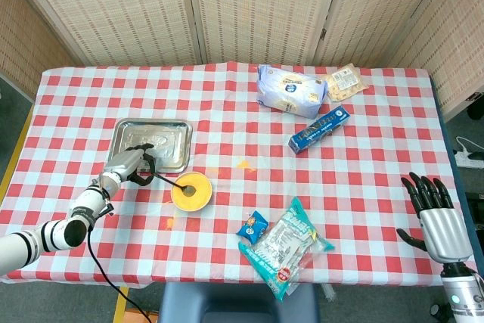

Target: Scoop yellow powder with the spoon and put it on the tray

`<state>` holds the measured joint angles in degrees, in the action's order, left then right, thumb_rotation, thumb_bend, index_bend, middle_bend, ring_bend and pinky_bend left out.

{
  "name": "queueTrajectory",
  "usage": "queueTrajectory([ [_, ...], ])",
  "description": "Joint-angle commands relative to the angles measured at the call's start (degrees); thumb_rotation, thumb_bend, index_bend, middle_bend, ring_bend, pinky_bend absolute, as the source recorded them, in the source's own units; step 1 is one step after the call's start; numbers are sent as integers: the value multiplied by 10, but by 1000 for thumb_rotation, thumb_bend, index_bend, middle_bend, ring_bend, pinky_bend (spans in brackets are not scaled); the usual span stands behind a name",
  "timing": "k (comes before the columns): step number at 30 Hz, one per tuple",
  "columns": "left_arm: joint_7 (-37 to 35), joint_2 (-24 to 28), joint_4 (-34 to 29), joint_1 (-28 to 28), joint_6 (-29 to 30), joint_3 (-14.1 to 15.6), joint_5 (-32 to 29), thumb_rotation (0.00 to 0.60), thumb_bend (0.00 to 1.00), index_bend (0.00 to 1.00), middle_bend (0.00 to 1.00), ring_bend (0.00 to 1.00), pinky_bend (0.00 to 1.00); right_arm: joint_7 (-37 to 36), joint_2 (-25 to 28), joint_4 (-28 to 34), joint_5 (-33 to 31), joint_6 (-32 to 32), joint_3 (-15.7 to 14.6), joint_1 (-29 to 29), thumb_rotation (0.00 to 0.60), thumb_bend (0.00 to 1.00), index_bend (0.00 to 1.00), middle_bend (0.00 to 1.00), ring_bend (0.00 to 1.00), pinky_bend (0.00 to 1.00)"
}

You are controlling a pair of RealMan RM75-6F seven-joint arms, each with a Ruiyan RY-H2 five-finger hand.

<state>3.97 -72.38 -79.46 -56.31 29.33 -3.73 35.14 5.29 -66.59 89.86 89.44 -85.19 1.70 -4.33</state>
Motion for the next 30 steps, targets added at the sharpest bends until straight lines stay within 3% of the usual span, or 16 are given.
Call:
queueTrajectory([
  [1,-2,1,-3,0,1,0,3,600,426,542,29,0,14,0,0,0,0,-1,0,0,600,50,0,0,0,0],
  [12,-18,8,-7,-2,-16,-1,11,600,427,502,27,0,14,0,1,0,1,-2,0,1,600,50,0,0,0,0],
  [30,-40,4,5,-4,-26,2,25,600,424,553,29,0,14,1,0,0,3,-3,-1,1,600,51,0,0,0,0],
])
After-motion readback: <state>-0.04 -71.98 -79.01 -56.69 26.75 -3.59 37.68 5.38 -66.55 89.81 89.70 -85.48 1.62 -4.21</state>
